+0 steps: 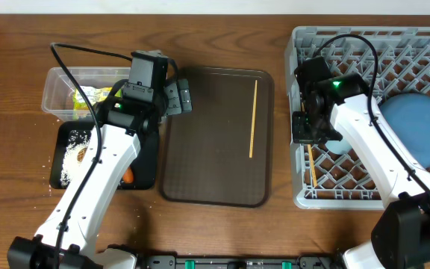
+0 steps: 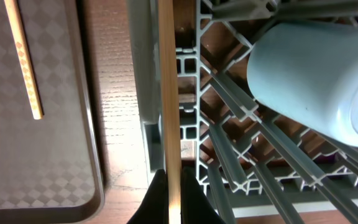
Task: Sort waste into correct bins and load items into the dishwasher rack
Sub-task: 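Carry the chopstick right and lower it into the dish rack, then release the chopstick upright along the rack's left edge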
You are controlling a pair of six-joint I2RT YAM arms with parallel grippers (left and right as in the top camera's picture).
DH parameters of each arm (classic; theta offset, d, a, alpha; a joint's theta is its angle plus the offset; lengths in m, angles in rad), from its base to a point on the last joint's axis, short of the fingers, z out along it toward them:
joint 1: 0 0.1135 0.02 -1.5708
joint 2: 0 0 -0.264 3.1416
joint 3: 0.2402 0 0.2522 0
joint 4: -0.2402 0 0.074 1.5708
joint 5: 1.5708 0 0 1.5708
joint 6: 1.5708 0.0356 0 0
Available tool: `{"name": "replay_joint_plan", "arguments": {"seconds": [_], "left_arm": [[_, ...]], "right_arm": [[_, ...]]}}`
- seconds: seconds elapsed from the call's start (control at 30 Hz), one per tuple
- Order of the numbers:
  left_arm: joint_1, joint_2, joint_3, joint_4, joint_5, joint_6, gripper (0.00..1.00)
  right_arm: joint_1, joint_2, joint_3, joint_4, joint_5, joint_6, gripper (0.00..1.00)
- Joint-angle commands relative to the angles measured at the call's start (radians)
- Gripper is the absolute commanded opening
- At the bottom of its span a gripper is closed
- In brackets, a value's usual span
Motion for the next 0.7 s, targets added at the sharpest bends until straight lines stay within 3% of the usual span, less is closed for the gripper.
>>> {"name": "replay_joint_plan", "arguments": {"seconds": [0.0,0.67], "left_arm": [[-0.002,0.002,0.008,-0.004,-0.001,0.013,0.98],[-0.002,0.002,0.008,-0.004,-0.001,0.013,0.98]], "right_arm": [[-0.015,-0.01,-0.01,0.005,0.021,-0.022,0.01],[-0.032,-0.008,-0.08,0.094,0.045,-0.022,0.01]]}}
